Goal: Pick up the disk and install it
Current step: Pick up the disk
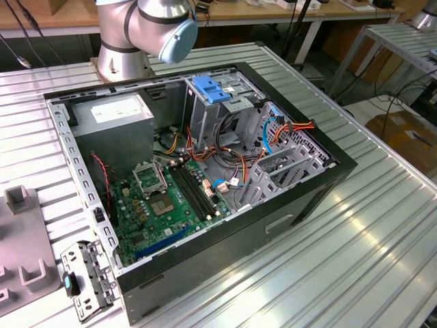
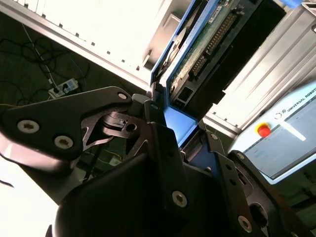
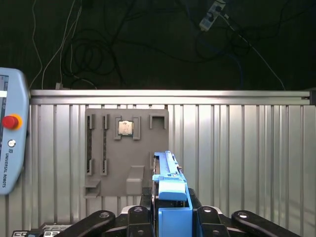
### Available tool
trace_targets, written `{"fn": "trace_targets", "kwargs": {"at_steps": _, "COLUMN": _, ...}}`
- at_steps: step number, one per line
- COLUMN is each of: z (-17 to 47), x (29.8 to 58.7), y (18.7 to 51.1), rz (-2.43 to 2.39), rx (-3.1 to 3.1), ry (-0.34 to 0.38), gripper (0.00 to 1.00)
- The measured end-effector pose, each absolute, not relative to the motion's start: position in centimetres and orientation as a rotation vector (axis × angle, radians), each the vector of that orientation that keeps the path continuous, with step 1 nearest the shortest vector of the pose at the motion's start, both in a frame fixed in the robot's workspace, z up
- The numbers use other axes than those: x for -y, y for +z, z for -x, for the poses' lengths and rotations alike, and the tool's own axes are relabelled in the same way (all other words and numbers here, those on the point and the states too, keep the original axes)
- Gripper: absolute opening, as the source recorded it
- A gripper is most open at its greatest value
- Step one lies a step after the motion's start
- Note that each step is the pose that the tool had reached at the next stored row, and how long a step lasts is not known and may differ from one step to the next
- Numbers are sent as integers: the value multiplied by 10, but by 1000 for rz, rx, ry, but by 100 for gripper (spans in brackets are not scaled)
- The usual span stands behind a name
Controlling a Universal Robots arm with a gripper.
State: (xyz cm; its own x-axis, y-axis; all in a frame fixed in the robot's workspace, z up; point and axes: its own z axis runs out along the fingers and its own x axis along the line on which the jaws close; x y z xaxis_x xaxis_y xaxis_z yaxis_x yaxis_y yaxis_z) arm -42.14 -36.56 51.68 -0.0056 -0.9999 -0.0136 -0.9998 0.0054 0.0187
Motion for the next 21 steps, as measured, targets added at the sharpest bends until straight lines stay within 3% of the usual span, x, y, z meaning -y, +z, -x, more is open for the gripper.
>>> {"fn": "trace_targets", "kwargs": {"at_steps": 21, "z": 395, "x": 366, "y": 516, "rz": -2213, "rx": 2225, "ry": -36, "gripper": 37}}
